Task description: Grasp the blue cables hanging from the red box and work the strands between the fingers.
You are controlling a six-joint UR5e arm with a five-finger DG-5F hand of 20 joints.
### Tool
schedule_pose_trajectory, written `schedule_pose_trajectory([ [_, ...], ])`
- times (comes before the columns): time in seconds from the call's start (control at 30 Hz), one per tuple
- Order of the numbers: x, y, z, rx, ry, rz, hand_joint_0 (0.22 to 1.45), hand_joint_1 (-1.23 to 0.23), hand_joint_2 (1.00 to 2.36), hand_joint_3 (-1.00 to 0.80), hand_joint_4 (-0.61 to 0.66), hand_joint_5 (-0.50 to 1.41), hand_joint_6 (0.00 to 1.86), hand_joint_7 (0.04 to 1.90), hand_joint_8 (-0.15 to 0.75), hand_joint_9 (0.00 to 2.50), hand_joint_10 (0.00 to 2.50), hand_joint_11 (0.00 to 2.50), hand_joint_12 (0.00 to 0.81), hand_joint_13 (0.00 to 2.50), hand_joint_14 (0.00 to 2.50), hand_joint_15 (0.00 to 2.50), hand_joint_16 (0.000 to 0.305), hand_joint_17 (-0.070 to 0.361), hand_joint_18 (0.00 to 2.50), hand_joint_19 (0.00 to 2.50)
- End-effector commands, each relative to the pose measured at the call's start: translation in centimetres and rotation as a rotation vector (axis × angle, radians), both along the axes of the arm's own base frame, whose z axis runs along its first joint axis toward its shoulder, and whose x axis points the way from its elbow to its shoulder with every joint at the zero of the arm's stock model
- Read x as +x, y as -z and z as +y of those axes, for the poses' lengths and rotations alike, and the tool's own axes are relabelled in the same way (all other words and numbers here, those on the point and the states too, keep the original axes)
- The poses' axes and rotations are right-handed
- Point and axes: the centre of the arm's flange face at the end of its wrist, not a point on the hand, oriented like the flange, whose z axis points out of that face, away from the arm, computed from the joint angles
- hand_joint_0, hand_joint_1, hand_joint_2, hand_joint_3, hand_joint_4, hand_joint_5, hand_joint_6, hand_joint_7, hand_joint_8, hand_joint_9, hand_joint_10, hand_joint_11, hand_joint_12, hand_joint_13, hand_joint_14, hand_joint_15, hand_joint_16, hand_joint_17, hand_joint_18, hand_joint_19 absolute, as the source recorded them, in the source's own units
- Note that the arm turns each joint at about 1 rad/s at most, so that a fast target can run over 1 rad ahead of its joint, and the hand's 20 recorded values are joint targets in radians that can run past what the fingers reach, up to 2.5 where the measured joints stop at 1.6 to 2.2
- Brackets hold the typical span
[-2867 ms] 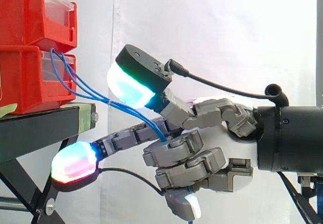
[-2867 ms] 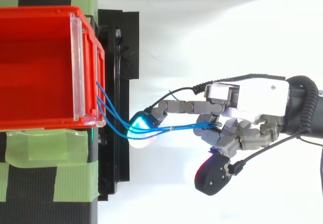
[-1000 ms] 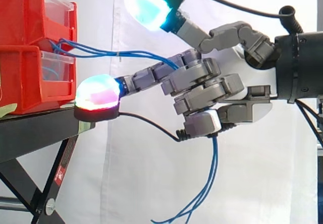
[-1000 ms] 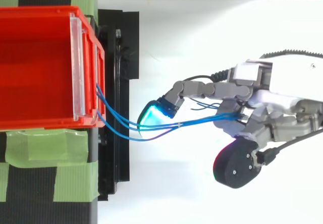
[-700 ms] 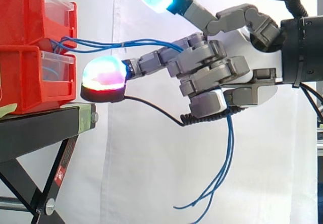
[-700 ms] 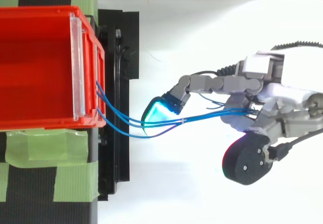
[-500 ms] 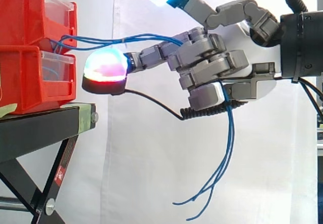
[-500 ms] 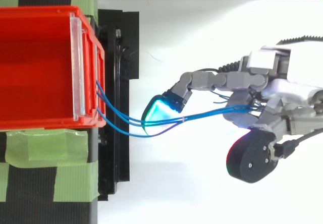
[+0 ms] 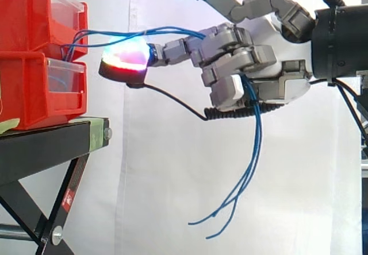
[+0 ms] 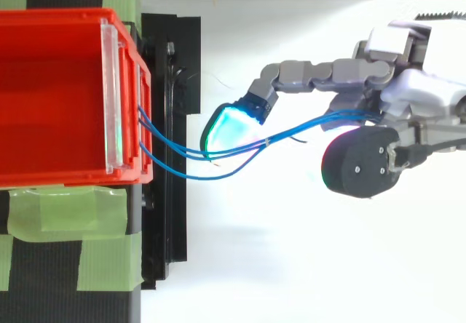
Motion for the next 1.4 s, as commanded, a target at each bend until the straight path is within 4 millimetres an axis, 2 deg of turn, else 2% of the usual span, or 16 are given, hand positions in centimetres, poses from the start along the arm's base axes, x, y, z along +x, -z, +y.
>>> schedule_pose_trajectory([
  [0.0, 0.3, -0.7, -0.1, 0.002, 0.004, -0.005, 0.79, -0.58, 1.00, -1.00, 0.16, 0.28, 0.01, 1.17, 0.351, 1.18, 2.50, 2.10, 0.507, 1.55, 2.50, 1.25, 0.073, 0.163, 1.78, 0.68],
  [0.33, 0.4, -0.7, -0.2, -0.015, 0.005, -0.003, 0.82, -0.62, 1.00, -1.00, 0.14, 0.33, 0.00, 1.25, 0.351, 1.18, 2.50, 2.10, 0.507, 1.55, 2.50, 1.25, 0.073, 0.163, 1.78, 0.68],
  [0.53, 1.1, -2.2, 0.0, -0.015, 0.005, -0.011, 0.82, -0.62, 1.00, -1.00, 0.15, 0.43, 0.00, 1.27, 0.351, 1.18, 2.50, 2.10, 0.507, 1.55, 2.50, 1.25, 0.073, 0.163, 1.78, 0.68],
  [0.77, 1.0, -2.1, 0.0, -0.033, 0.005, 0.006, 0.82, -0.63, 1.00, -1.00, 0.13, 0.52, 0.00, 1.29, 0.351, 1.18, 2.50, 2.10, 0.507, 1.55, 2.50, 1.25, 0.073, 0.163, 1.78, 0.68],
  [1.1, 0.9, -2.1, -0.1, -0.043, 0.006, 0.013, 0.86, -0.65, 1.00, -1.00, 0.09, 0.56, 0.00, 1.35, 0.351, 1.18, 2.50, 2.10, 0.507, 1.55, 2.50, 1.25, 0.073, 0.163, 1.78, 0.68],
  [1.37, 0.9, -2.1, -0.1, -0.043, 0.006, 0.013, 0.86, -0.67, 1.00, -0.88, 0.06, 0.57, 0.04, 1.38, 0.351, 1.18, 2.50, 2.10, 0.507, 1.55, 2.50, 1.25, 0.073, 0.163, 1.78, 0.68],
])
